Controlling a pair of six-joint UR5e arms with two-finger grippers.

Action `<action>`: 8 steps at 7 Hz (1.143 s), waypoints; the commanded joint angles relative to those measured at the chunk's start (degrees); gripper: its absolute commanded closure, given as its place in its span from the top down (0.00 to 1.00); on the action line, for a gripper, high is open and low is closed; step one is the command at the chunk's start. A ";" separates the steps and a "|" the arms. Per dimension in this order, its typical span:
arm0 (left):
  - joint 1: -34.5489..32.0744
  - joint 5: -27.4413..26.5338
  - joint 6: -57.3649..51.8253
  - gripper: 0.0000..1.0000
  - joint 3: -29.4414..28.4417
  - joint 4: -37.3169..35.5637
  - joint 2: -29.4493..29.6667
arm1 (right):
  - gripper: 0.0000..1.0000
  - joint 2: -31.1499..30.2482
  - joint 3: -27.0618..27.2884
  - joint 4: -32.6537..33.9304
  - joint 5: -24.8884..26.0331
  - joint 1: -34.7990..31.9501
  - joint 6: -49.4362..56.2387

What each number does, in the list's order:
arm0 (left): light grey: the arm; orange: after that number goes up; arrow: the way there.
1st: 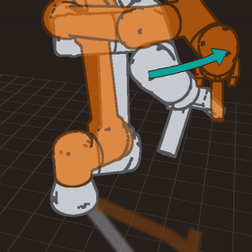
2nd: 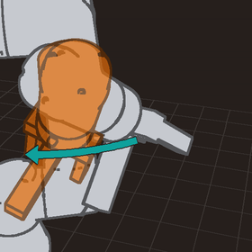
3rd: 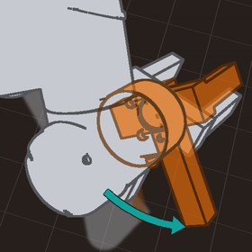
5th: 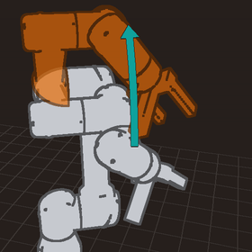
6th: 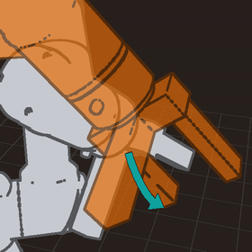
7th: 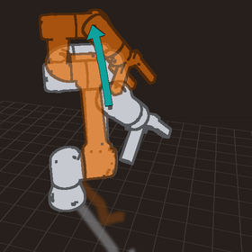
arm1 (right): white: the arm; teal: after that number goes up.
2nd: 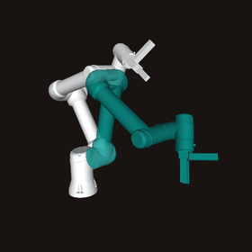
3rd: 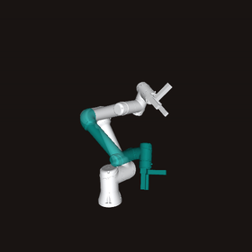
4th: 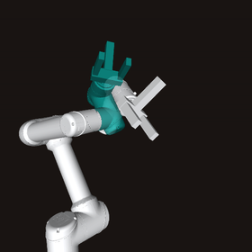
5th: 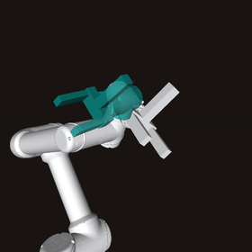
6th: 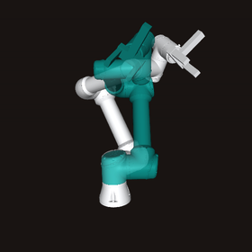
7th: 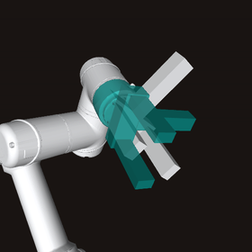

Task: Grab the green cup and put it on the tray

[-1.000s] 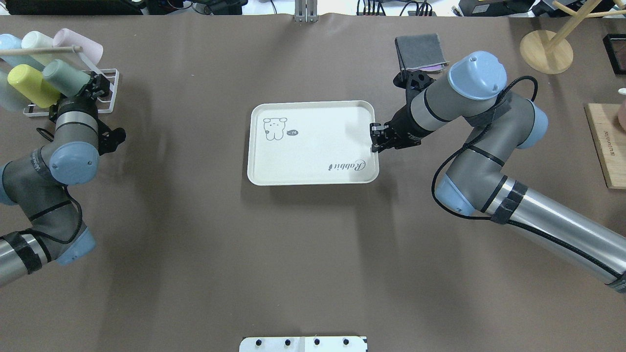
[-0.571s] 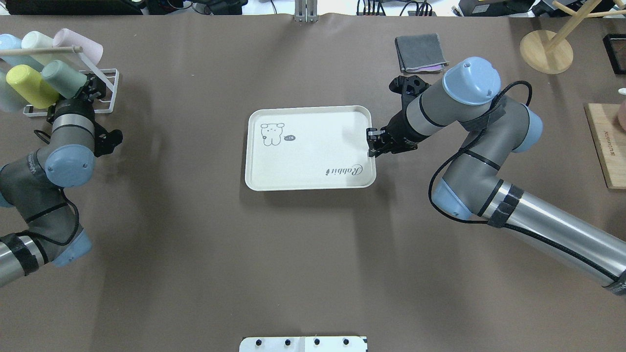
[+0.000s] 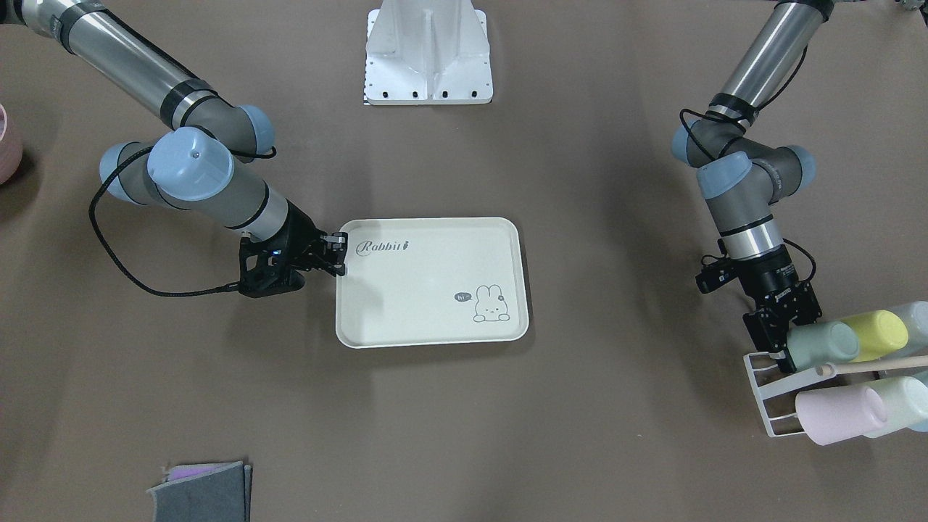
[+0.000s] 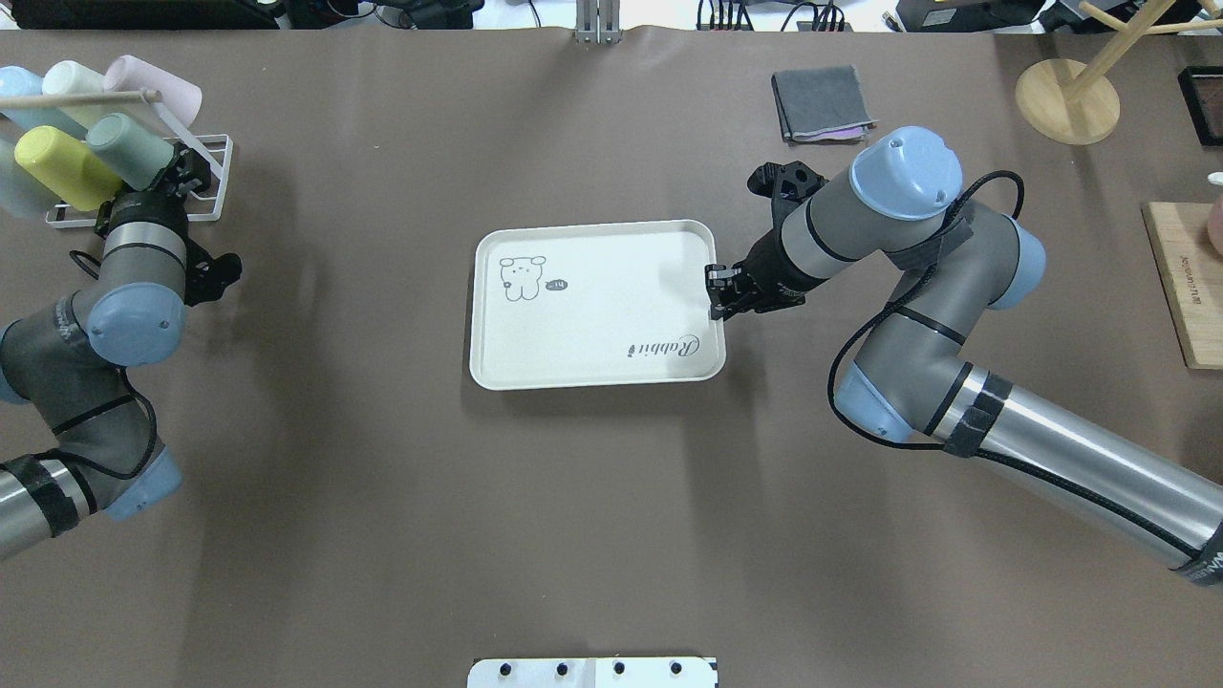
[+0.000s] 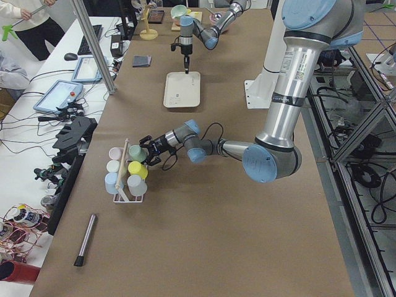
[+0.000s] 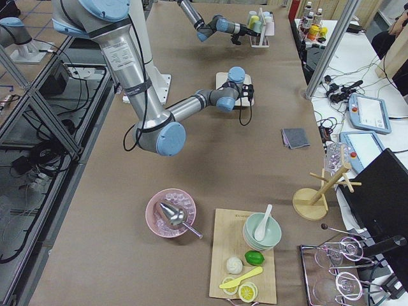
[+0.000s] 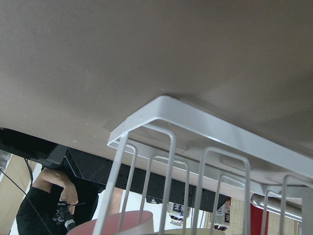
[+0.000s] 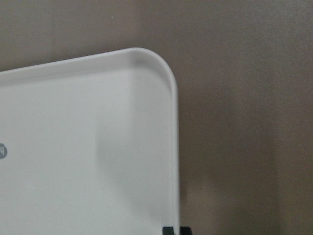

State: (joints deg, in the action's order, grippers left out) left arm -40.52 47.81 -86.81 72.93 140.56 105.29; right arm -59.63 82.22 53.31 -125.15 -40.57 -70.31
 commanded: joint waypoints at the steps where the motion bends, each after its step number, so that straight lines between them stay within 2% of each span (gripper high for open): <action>1: -0.26 0.00 -2.21 0.80 0.98 0.15 0.09 | 0.00 0.48 -0.13 0.04 0.17 0.32 0.00; 3: -0.52 -0.09 -3.80 0.80 2.82 0.16 -0.61 | 0.00 0.48 -0.13 0.04 0.17 0.40 0.00; 4: -0.61 -0.09 -4.76 0.80 3.35 0.24 -0.70 | 0.81 0.48 -0.22 0.12 0.34 0.49 0.00; 5: -0.70 -0.09 -4.86 0.81 3.44 0.33 -0.70 | 1.00 0.22 0.04 0.04 0.78 0.58 -0.09; 7: -0.96 -0.09 -5.99 0.80 5.11 0.42 -2.02 | 1.00 -0.31 1.10 0.04 0.52 -0.29 -0.18; 8: -0.96 -0.17 -6.87 0.81 5.99 0.42 -2.19 | 1.00 -0.83 1.19 0.04 0.43 -3.08 0.69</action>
State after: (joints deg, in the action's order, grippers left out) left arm -41.43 47.70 -92.68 77.87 140.96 103.46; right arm -59.95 83.12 53.35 -124.60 -41.26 -70.27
